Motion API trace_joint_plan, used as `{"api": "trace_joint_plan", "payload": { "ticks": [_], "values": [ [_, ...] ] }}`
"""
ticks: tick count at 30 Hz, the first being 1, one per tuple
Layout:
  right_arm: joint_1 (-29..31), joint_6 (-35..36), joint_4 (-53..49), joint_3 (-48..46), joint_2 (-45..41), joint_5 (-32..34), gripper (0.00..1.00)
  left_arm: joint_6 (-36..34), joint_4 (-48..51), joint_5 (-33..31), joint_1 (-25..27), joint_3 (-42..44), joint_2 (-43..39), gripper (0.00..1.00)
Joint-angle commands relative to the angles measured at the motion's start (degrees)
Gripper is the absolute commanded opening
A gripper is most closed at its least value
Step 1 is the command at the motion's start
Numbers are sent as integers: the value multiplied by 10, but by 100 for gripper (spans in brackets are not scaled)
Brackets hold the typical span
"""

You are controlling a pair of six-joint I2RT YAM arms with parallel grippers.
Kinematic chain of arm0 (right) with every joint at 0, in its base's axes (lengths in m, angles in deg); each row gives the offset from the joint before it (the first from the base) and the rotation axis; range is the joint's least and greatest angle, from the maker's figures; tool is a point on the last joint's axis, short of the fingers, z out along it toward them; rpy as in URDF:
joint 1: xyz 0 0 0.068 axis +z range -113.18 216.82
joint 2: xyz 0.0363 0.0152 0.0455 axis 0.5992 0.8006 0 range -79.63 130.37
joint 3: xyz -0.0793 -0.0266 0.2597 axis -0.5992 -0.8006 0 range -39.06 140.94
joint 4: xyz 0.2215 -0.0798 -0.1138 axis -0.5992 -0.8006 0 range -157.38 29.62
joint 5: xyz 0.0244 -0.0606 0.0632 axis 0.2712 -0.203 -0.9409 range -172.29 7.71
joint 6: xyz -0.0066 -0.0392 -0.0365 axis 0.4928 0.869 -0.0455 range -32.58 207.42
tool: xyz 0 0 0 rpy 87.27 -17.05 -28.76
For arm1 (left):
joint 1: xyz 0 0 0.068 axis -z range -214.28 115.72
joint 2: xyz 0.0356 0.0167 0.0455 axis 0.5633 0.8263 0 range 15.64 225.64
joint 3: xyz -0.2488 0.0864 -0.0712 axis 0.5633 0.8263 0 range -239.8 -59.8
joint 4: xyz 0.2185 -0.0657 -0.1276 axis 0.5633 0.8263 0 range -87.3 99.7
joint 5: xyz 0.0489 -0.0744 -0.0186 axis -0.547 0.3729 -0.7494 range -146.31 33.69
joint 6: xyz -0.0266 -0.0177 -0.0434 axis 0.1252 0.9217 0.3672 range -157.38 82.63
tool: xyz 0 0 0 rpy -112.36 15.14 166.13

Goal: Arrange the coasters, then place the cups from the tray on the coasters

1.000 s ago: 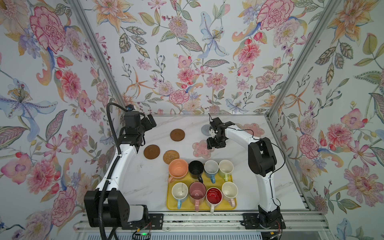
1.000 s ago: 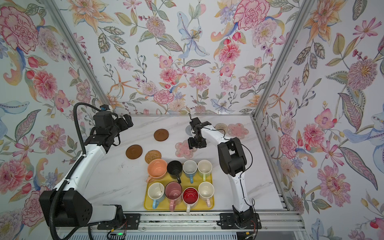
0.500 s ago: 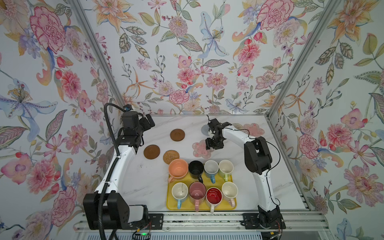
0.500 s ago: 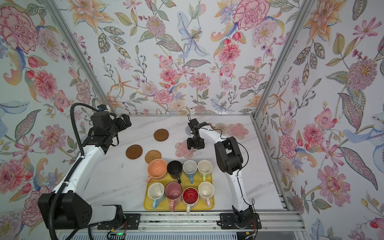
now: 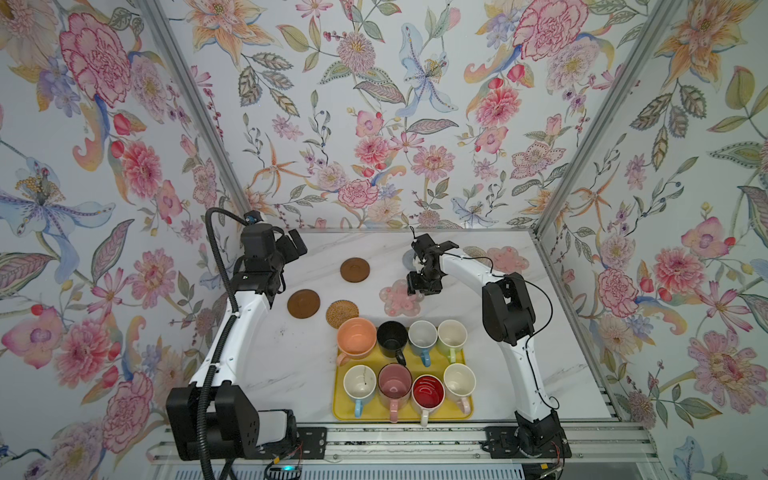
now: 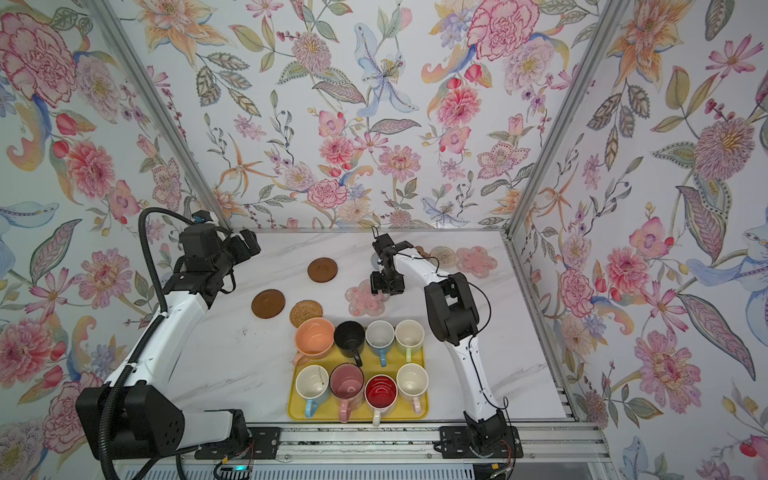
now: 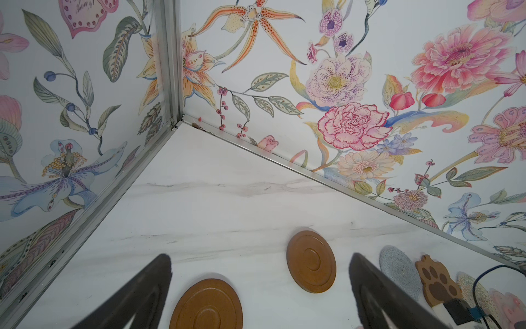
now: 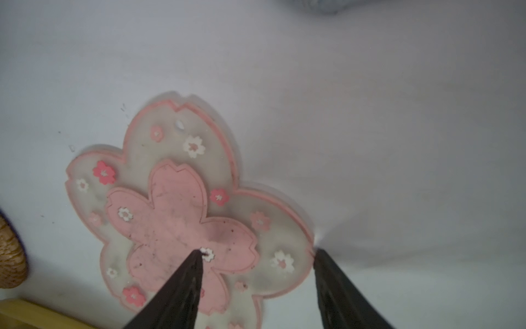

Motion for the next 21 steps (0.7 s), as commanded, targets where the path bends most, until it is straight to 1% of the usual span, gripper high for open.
{"api": "trace_joint_plan", "payload": {
  "ticks": [1,8,12,16,19,21],
  "values": [
    [9,-20,-11,38,33,-24,63,-8,-2,3,-7,8,-11,99],
    [17,-46,-11,146,95,-52,62,-8,-2,7,-11,9,-10,99],
    [16,-51,-19,191,111,-56,62,-8,-3,11,-12,9,-6,99],
    [15,-46,-22,189,94,-30,63,-6,-7,16,-14,9,-4,99],
    [10,-40,-25,156,61,2,64,-4,-9,17,-13,11,-1,99],
    [8,-31,-25,134,45,7,64,-5,-11,18,-15,12,0,99]
  ]
}}
